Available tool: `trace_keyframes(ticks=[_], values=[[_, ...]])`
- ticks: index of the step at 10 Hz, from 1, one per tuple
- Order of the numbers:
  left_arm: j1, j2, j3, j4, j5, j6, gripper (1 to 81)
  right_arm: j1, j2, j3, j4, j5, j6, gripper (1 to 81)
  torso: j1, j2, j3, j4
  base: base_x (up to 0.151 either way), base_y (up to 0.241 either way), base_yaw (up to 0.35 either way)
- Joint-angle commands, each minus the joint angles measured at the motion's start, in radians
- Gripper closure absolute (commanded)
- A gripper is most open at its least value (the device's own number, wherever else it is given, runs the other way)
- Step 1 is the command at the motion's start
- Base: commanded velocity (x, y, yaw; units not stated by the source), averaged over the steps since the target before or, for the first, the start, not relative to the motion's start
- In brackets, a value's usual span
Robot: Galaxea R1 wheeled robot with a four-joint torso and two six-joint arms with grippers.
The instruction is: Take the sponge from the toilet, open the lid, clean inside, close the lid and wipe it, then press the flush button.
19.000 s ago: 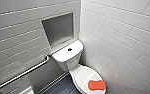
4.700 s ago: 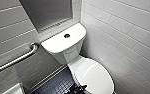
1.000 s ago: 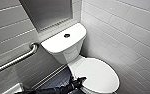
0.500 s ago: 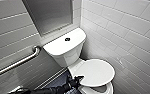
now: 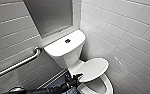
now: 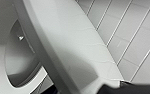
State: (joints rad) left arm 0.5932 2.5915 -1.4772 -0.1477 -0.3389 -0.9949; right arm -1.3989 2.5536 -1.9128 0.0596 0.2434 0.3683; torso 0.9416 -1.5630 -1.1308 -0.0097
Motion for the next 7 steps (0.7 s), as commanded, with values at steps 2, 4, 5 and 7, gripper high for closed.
trace_keyframes(ticks=[2, 4, 5, 7], values=[[-0.134, -0.075, 0.143, 0.025, -0.081, -0.059, 1.0, -0.006, -0.017, 0.018, -0.003, -0.064, 0.011, 81.1, 0.0, 0.0, 0.0, 0.0, 0.0, 0.0, 0.0], [-0.141, -0.092, 0.147, 0.025, -0.086, -0.099, 1.0, -0.009, -0.017, 0.018, -0.003, -0.062, 0.015, 81.1, 0.0, 0.0, 0.0, 0.0, 0.0, 0.0, 0.0], [-0.152, -0.103, 0.144, 0.022, -0.088, -0.12, 1.0, -0.009, -0.017, 0.018, -0.003, -0.061, 0.015, 81.1, 0.0, 0.0, 0.0, 0.0, 0.0, 0.0, 0.0], [-0.16, -0.118, 0.129, 0.019, -0.103, -0.152, 1.0, -0.009, -0.017, 0.02, -0.003, -0.061, 0.017, 81.1, 0.0, 0.0, 0.065, 0.0, 0.0, 0.0, 0.0]])
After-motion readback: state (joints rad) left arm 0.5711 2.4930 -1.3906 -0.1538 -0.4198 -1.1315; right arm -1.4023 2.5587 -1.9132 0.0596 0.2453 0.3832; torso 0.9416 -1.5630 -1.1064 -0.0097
